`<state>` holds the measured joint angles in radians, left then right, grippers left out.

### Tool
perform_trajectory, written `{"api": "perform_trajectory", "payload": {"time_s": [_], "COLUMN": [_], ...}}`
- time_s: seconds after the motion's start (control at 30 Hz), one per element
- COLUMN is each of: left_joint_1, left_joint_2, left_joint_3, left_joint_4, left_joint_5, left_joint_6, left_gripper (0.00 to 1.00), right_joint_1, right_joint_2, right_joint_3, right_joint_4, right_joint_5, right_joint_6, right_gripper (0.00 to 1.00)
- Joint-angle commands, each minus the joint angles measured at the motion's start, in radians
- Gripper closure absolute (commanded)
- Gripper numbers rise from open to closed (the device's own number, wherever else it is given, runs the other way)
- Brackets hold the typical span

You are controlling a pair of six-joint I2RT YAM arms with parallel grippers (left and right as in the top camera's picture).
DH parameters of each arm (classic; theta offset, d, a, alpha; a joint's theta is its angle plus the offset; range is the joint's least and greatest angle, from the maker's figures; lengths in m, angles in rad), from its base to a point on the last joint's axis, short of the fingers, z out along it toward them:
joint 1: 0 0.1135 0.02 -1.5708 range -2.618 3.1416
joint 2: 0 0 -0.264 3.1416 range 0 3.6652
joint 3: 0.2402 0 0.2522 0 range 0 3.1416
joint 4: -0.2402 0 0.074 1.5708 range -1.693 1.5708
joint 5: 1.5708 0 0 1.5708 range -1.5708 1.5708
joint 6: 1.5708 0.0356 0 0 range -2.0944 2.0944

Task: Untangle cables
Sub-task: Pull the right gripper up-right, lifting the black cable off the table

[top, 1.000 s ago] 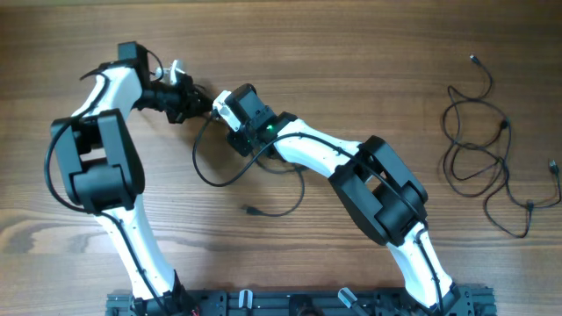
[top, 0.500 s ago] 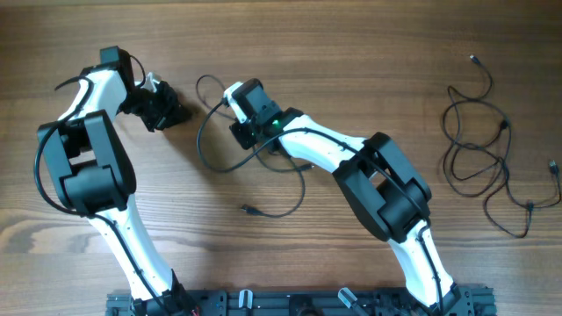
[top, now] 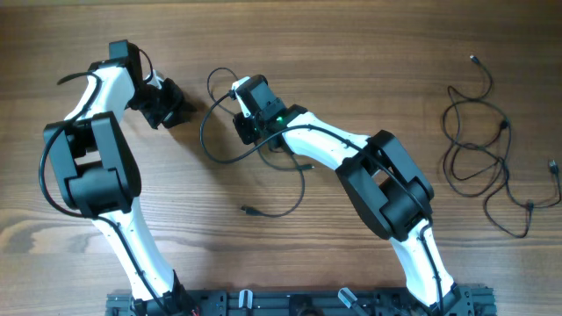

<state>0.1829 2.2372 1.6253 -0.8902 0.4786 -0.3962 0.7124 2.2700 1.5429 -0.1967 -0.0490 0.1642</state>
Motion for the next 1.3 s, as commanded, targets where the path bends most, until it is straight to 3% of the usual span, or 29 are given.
{"api": "perform_trajectory", "payload": {"time_s": [0.0, 0.3, 0.5, 0.83, 1.27], "left_joint_1": [-0.002, -0.002, -0.002, -0.002, -0.002], "left_joint_2": [0.009, 0.009, 0.009, 0.009, 0.009], "left_joint_3": [-0.01, -0.01, -0.01, -0.01, -0.01], "left_joint_4": [0.0, 0.001, 0.004, 0.004, 0.004], "left_joint_5": [-0.069, -0.069, -0.069, -0.069, -0.068], "left_joint_6": [-0.009, -0.009, -0.009, -0.009, -0.009], "left_gripper": [0.64, 0.62, 0.6, 0.57, 0.56], "right_joint_1": [-0.009, -0.017, -0.029, -0.033, -0.153], "right_joint_2": [0.038, 0.011, -0.158, -0.407, -0.593], "right_joint_3": [-0.045, -0.043, -0.043, -0.043, -0.043], "right_joint_4": [-0.037, -0.04, -0.044, -0.029, 0.233], "right_joint_5": [0.027, -0.046, -0.146, -0.151, -0.013], "right_joint_6": [0.0, -0.033, -0.033, -0.089, -0.298], "right_gripper": [0.94, 0.96, 0.96, 0.96, 0.96]}}
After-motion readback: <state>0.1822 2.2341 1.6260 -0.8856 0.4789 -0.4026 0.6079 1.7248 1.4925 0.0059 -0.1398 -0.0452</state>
